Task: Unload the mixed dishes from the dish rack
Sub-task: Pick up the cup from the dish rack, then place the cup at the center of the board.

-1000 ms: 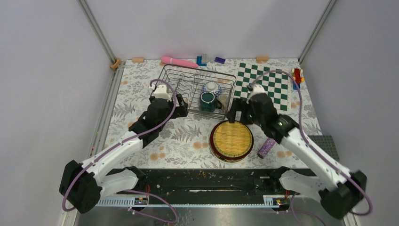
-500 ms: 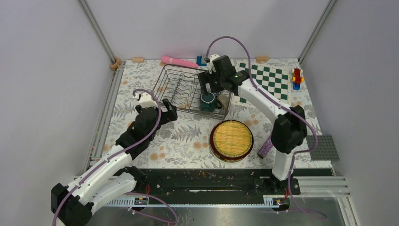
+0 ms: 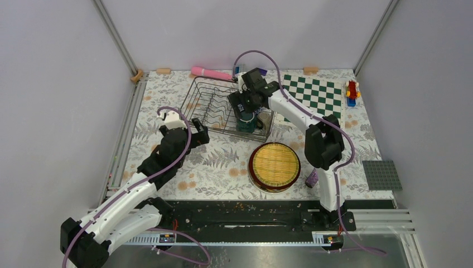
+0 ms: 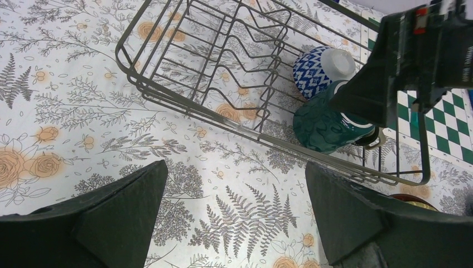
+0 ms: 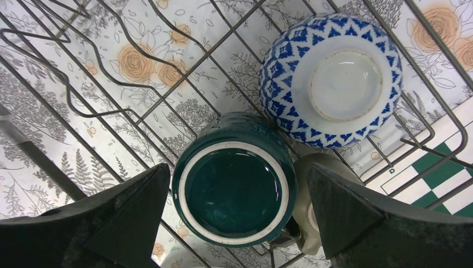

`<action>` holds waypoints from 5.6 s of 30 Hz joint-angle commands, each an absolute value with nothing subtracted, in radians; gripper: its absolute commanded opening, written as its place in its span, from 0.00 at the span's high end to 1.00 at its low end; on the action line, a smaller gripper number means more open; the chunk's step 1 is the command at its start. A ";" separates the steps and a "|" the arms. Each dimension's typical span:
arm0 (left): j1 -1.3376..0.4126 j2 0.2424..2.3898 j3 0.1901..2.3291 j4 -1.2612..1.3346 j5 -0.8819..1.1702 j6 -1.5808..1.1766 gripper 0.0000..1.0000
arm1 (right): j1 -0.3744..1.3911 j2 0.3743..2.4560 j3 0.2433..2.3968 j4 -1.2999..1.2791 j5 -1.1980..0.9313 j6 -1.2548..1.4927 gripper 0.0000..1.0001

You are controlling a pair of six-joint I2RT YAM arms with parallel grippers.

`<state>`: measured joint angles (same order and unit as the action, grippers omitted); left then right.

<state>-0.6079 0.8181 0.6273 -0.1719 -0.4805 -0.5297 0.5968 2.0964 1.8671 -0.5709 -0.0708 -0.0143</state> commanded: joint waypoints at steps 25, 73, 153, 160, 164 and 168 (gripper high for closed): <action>-0.607 0.819 0.617 -0.103 -0.474 -0.515 0.01 | 0.659 2.223 1.983 -0.756 0.031 -0.137 0.00; -0.607 0.785 0.596 -0.070 -0.440 -0.531 0.01 | 0.595 1.774 1.508 0.021 -0.050 0.359 0.97; -0.514 1.129 0.483 1.176 0.690 -0.870 1.00 | 0.598 1.181 0.547 1.079 -0.240 1.468 0.04; -0.515 1.085 0.419 1.198 0.673 -0.861 1.00 | 0.598 1.106 0.483 1.038 -0.159 1.447 0.00; -0.517 1.058 0.393 1.195 0.668 -0.852 1.00 | 0.598 1.079 0.450 1.059 -0.105 1.452 0.00; -0.517 0.989 0.375 1.085 0.622 -0.796 1.00 | 0.598 1.065 0.446 1.040 -0.101 1.437 0.00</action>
<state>-0.5205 1.0786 0.3710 1.0321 0.6842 -0.8639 0.6010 1.0943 0.4442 1.0027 -0.1562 1.4620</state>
